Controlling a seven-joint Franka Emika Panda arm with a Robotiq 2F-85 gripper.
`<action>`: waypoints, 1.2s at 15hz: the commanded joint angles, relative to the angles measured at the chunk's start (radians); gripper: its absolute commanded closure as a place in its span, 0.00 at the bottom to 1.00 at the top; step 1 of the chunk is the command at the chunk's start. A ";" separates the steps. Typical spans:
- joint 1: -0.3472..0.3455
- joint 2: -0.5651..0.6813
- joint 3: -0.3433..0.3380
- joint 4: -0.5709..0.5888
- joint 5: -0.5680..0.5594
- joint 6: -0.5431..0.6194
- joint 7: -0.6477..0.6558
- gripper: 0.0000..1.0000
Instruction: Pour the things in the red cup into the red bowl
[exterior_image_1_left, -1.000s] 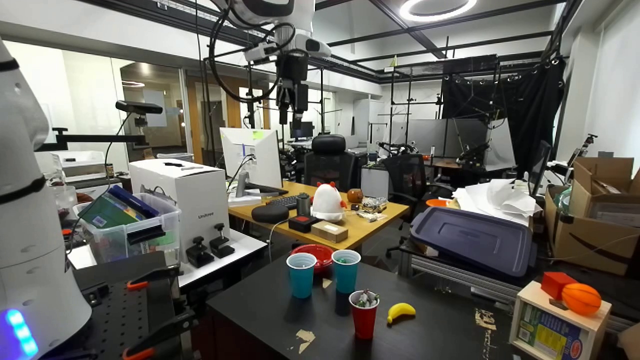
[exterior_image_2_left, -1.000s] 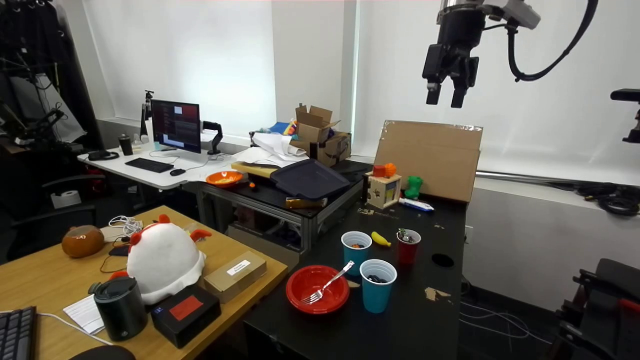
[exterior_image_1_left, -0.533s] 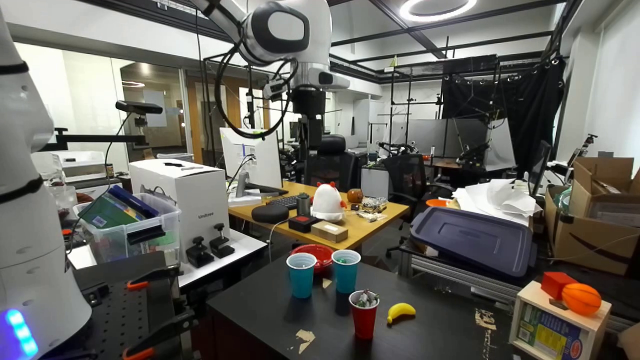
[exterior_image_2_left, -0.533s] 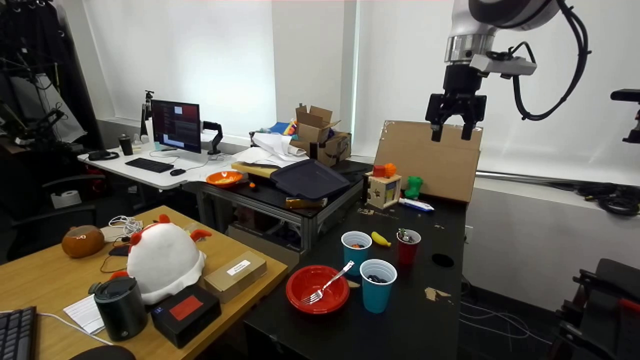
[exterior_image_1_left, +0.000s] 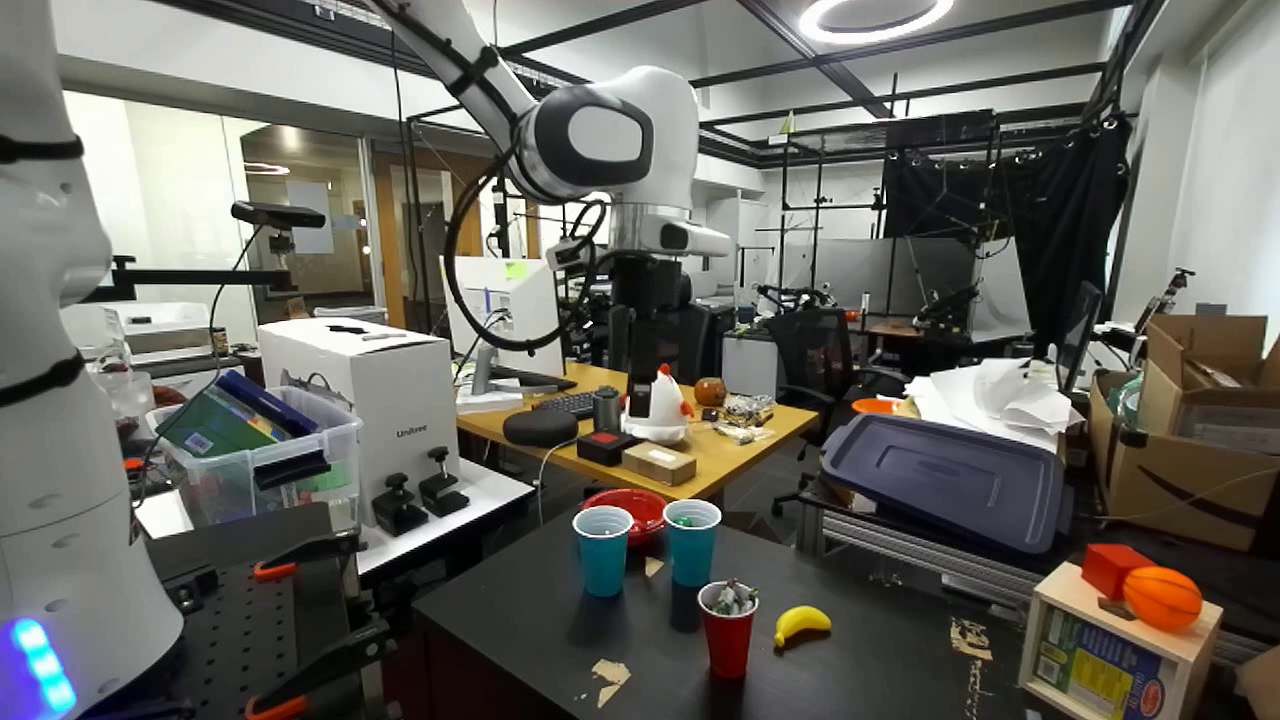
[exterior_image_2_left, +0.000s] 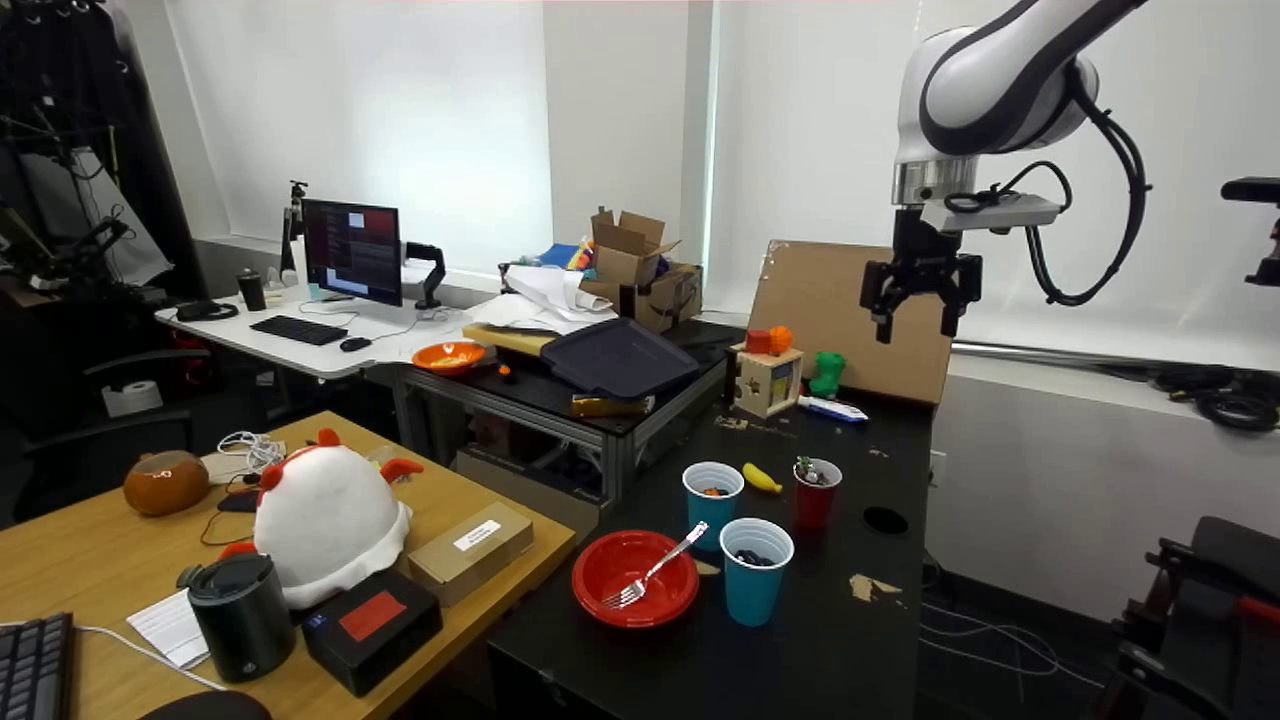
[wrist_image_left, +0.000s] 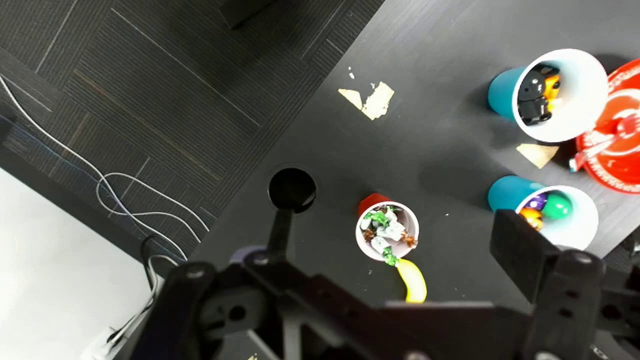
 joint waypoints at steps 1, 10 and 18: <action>-0.006 0.072 -0.032 0.018 -0.029 0.086 0.051 0.00; 0.007 0.330 -0.091 0.134 -0.006 0.185 0.093 0.00; -0.002 0.522 -0.082 0.288 0.107 0.186 0.083 0.00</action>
